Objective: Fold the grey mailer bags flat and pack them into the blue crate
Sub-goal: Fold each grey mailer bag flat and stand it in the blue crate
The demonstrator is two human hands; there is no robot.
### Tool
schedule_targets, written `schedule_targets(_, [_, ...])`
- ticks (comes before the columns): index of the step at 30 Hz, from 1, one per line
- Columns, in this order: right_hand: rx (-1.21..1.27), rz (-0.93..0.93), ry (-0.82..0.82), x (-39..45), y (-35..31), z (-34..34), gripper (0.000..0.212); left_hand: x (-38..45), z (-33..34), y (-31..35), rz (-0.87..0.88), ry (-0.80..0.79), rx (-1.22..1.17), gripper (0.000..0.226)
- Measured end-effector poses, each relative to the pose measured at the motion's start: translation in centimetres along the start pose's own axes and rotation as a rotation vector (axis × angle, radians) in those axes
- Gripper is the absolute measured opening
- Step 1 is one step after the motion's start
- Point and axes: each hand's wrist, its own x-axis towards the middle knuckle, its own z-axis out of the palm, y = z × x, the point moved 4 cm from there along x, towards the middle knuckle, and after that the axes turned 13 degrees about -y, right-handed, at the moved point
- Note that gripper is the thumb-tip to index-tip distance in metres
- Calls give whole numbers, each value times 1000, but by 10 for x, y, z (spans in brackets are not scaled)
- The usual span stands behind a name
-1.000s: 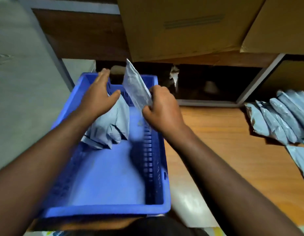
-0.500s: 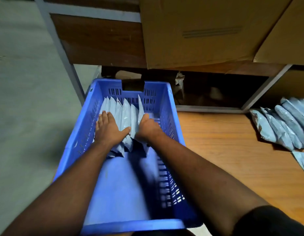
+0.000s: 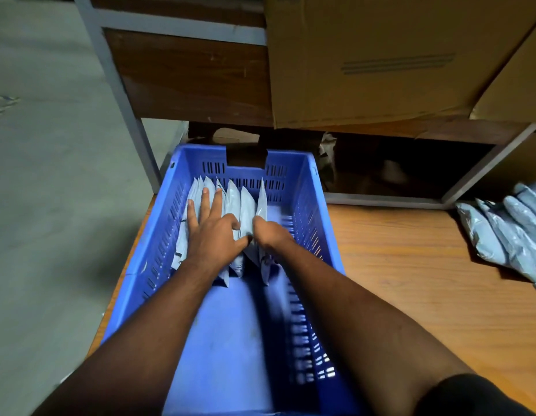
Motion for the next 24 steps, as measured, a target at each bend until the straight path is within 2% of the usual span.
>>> schedule_targets(2, [54, 1, 15, 7, 0, 1, 44, -1, -2, 0, -42, -32, -10, 33])
schedule_targets(6, [196, -57, 31, 24, 1, 12, 74, -8, -3, 12, -50, -48, -72, 4])
schedule_targets(7, [237, -92, 41, 27, -1, 14, 80, -9, -4, 15, -49, -38, -122, 4])
schedule_targets(10, [375, -146, 12, 33, -5, 17, 77, -9, -2, 13, -81, -36, -229, 13])
schedule_targets(12, [383, -184, -22, 32, -5, 21, 72, -10, 6, 6, -88, -57, -195, 38])
schedule_targets(15, [423, -232, -9, 35, -2, 33, 84, -11, 6, -8, -134, -30, -187, 64])
schedule_targets(20, [538, -253, -2, 25, -7, 37, 64, -12, 17, -24, -230, -78, -112, 86])
schedule_targets(24, [680, -300, -35, 40, -7, 43, 59, -10, 23, -22, -226, -105, -120, 90])
